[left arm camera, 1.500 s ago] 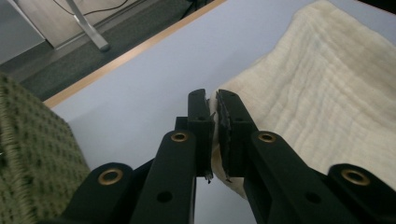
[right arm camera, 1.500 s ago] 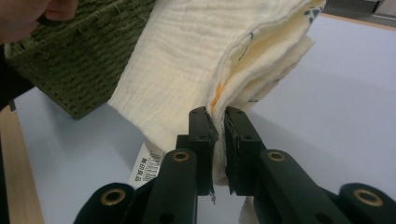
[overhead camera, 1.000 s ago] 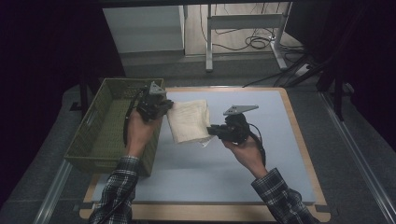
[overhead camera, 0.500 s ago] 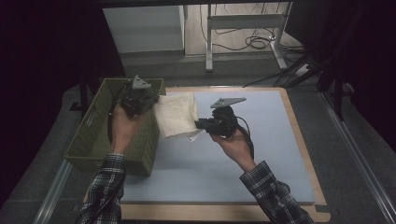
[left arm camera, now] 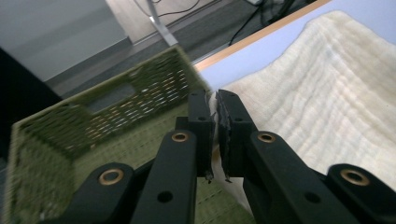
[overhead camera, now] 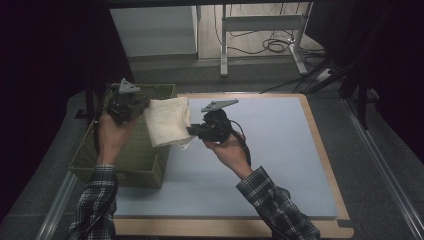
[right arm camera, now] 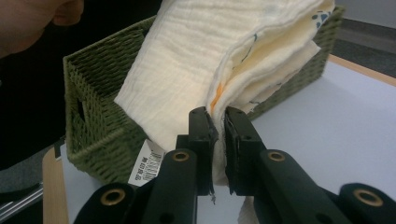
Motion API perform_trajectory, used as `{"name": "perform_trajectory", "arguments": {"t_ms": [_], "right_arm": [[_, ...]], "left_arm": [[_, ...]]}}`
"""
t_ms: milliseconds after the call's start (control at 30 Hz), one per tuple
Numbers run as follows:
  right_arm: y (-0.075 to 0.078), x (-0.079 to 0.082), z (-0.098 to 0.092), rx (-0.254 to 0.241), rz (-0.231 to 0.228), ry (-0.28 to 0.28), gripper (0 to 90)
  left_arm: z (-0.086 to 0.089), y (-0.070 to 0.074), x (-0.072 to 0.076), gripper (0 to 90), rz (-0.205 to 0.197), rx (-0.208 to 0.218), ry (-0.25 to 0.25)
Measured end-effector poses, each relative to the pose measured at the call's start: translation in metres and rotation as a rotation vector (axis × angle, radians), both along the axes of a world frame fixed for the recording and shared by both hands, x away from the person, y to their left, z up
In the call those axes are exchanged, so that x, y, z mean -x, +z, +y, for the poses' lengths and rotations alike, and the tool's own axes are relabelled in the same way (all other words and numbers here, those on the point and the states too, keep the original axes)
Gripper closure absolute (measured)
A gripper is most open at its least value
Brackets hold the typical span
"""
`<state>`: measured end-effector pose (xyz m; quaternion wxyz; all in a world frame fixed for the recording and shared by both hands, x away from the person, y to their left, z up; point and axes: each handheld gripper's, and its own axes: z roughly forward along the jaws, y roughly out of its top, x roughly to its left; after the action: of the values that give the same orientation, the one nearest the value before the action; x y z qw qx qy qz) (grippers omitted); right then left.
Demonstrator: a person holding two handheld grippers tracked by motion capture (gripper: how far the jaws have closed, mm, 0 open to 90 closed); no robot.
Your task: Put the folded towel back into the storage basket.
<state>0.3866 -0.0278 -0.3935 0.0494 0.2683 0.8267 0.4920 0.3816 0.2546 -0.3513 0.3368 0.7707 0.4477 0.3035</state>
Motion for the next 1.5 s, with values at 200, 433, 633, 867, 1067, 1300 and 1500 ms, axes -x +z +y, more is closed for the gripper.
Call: {"name": "perform_trajectory", "arguments": {"t_ms": [200, 433, 633, 867, 1067, 1300, 1500], "right_arm": [[-0.003, 0.001, 0.027, 0.001, -0.001, 0.029, 81.7], [-0.011, 0.001, 0.056, -0.002, 0.016, 0.055, 81.6], [-0.02, 0.003, 0.082, 0.006, 0.04, 0.076, 81.6], [-0.034, 0.01, 0.112, 0.026, 0.068, 0.101, 81.6], [-0.044, 0.017, 0.131, 0.055, 0.089, 0.107, 81.6], [-0.053, 0.025, 0.146, 0.09, 0.117, 0.112, 81.5], [-0.057, 0.03, 0.147, 0.113, 0.13, 0.099, 81.3]], "left_arm": [[0.024, -0.001, 0.009, 84.9, 0.0, -0.002, 0.036], [0.049, -0.01, 0.015, 84.9, 0.017, -0.003, 0.076], [0.068, -0.021, 0.019, 85.0, 0.039, -0.014, 0.109], [0.084, -0.034, 0.021, 85.0, 0.066, -0.019, 0.131], [0.093, -0.045, 0.024, 84.9, 0.09, -0.02, 0.137], [0.098, -0.06, 0.024, 84.8, 0.122, -0.018, 0.131], [0.095, -0.072, 0.022, 84.8, 0.146, -0.014, 0.114]]}}
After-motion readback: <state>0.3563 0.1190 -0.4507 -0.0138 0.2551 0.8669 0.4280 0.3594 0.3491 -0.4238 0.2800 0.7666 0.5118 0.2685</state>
